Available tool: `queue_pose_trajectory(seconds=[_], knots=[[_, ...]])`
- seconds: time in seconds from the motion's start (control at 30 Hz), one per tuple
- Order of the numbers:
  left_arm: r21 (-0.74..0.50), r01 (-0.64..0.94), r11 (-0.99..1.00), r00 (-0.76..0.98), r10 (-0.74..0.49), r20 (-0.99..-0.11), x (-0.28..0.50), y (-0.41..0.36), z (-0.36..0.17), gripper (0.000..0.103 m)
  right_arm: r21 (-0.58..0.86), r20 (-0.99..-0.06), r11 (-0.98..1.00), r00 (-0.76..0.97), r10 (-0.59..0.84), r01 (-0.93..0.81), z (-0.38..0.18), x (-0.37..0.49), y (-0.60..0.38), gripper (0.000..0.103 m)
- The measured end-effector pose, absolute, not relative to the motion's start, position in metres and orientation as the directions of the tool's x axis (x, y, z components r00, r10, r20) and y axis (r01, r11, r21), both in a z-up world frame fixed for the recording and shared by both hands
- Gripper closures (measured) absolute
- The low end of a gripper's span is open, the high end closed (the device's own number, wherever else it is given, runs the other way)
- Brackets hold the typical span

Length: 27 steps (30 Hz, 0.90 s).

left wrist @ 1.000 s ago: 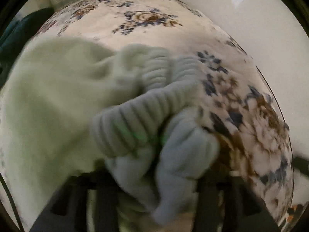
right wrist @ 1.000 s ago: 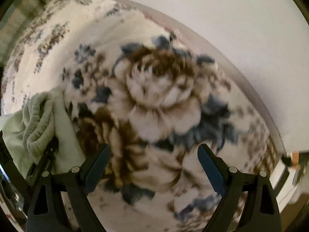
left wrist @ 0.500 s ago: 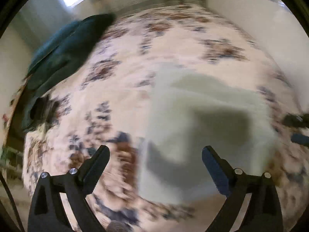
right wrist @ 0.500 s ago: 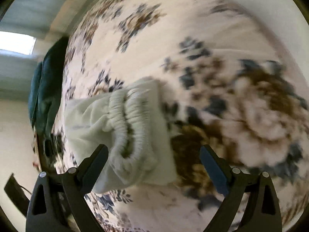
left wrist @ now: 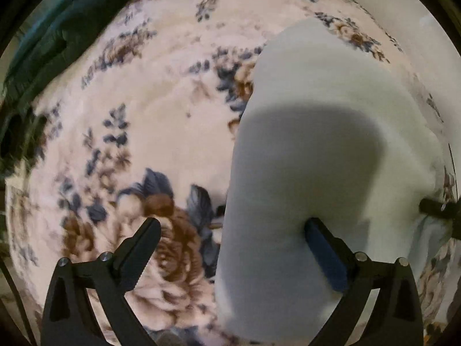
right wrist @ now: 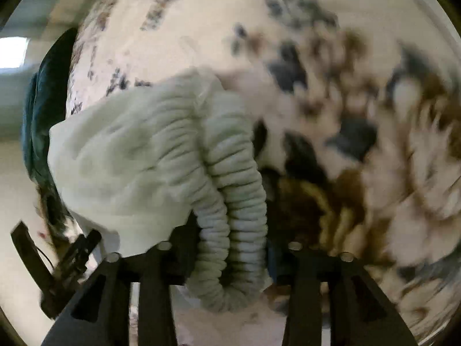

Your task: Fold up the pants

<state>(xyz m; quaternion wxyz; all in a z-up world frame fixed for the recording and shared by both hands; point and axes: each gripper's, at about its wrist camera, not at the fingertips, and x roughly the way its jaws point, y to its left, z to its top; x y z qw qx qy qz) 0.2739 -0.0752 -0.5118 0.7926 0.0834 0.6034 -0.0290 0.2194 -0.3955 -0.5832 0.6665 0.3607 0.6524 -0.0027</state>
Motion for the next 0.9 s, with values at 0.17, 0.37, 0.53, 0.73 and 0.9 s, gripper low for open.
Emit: queue_pose_trajectory(seconds=[0.17,0.37,0.53,0.73,0.9], knots=[[0.041,0.153,0.987,0.379,-0.02,-0.925,0.279,-0.086,-0.449,0.0,0.491,-0.871,0.763,0.263,0.415,0.421,-0.523,0.204,-0.392,0.03],[0.186,0.251,0.95,0.369,0.084,-0.926,0.355,-0.124,-0.484,0.0,0.314,-0.949,0.884,0.08,0.306,0.347,-0.555,0.186,-0.356,0.03],[0.064,0.22,0.973,0.246,0.008,-0.969,0.394,-0.111,-0.518,0.0,0.314,-0.943,0.836,0.044,0.331,0.45,-0.584,0.167,-0.369,0.026],[0.105,0.257,0.961,0.344,0.01,-0.939,0.364,-0.113,-0.477,0.0,0.359,-0.932,0.835,0.196,0.303,0.416,-0.507,0.191,-0.375,0.024],[0.118,0.247,0.962,0.293,0.042,-0.955,0.357,-0.107,-0.503,0.0,0.473,-0.88,0.775,0.264,0.395,0.419,-0.497,0.252,-0.385,0.024]])
